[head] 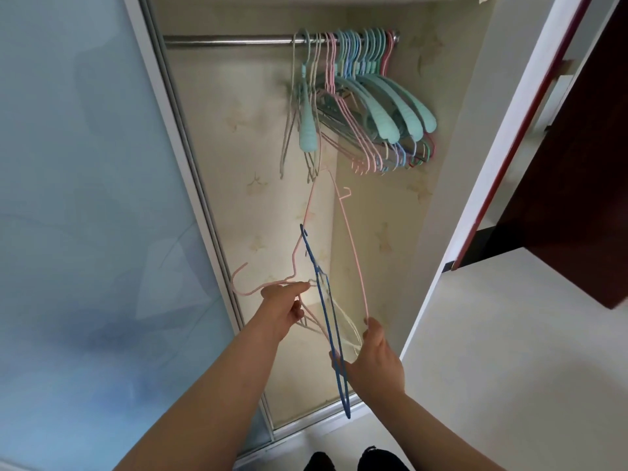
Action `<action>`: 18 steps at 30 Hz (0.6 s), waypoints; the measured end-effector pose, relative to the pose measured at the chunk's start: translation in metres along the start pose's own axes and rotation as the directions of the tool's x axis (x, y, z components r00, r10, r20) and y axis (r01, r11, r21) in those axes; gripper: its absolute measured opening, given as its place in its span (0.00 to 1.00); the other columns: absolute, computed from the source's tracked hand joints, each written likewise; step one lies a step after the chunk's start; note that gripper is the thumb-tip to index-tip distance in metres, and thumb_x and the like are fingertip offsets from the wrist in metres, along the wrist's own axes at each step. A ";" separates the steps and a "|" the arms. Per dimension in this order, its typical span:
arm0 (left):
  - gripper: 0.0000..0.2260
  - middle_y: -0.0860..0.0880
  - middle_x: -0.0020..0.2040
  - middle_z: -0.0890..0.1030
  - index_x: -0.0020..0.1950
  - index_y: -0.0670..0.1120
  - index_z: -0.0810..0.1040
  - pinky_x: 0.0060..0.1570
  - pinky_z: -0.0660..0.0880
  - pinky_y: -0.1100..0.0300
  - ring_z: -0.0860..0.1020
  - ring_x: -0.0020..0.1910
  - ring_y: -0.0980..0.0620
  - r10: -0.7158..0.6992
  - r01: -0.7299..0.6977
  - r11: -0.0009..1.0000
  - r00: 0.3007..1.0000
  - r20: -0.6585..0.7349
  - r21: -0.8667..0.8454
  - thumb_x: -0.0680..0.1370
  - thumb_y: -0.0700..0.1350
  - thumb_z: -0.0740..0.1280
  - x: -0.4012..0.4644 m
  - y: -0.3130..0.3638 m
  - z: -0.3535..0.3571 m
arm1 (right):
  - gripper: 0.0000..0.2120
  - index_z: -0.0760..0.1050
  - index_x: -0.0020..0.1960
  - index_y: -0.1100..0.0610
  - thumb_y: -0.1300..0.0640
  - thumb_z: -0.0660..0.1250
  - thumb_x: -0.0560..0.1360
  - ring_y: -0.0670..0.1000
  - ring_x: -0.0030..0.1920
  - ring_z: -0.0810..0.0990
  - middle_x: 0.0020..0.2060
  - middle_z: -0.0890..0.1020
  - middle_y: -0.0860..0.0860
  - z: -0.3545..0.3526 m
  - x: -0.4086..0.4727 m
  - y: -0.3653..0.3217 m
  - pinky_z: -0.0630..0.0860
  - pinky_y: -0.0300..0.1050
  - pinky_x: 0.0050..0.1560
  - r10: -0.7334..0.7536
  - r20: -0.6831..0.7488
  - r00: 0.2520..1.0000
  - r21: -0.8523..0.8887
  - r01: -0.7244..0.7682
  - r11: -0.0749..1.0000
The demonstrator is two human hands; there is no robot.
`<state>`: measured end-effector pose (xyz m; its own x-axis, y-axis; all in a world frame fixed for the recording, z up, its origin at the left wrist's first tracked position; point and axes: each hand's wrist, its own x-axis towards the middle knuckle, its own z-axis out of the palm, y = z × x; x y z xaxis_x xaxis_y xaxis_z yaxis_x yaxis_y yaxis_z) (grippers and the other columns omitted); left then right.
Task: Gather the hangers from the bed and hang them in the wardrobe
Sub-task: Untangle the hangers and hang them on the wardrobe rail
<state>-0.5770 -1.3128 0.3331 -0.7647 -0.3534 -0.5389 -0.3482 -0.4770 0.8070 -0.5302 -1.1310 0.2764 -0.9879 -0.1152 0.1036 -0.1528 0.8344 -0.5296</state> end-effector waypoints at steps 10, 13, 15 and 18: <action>0.30 0.42 0.56 0.82 0.59 0.44 0.64 0.36 0.73 0.59 0.74 0.33 0.50 0.037 0.069 0.926 0.962 0.270 -0.371 0.73 0.69 0.59 -0.033 -0.015 0.010 | 0.39 0.59 0.68 0.46 0.39 0.73 0.63 0.42 0.44 0.76 0.46 0.76 0.42 -0.013 -0.005 -0.012 0.73 0.41 0.45 0.006 0.120 0.993 0.292 -0.041 0.956; 0.32 0.38 0.60 0.80 0.59 0.45 0.62 0.43 0.73 0.57 0.77 0.39 0.46 0.035 0.146 0.871 0.934 0.356 -0.468 0.71 0.70 0.61 -0.035 -0.019 0.005 | 0.35 0.61 0.63 0.43 0.40 0.73 0.62 0.43 0.40 0.75 0.43 0.75 0.42 -0.015 -0.005 -0.008 0.73 0.40 0.41 0.013 0.144 0.989 0.317 -0.059 0.947; 0.36 0.37 0.62 0.78 0.58 0.45 0.64 0.45 0.74 0.56 0.77 0.42 0.44 0.050 0.200 0.839 0.898 0.437 -0.506 0.66 0.73 0.63 -0.034 -0.022 0.001 | 0.33 0.62 0.59 0.43 0.40 0.74 0.61 0.45 0.37 0.74 0.39 0.74 0.45 -0.014 -0.003 -0.004 0.76 0.45 0.41 0.028 0.154 0.988 0.384 -0.086 0.919; 0.32 0.36 0.59 0.79 0.63 0.43 0.67 0.51 0.75 0.55 0.78 0.47 0.44 0.040 0.241 0.797 0.894 0.446 -0.554 0.72 0.67 0.65 -0.032 -0.024 -0.003 | 0.32 0.62 0.58 0.42 0.40 0.75 0.61 0.47 0.42 0.76 0.46 0.75 0.46 -0.014 -0.002 -0.001 0.79 0.51 0.48 0.038 0.170 0.985 0.498 -0.119 0.859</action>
<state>-0.5428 -1.2926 0.3303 -0.9396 0.0239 -0.3413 -0.1611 -0.9110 0.3797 -0.5281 -1.1240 0.2882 -0.9829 -0.1735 -0.0612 -0.0264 0.4621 -0.8864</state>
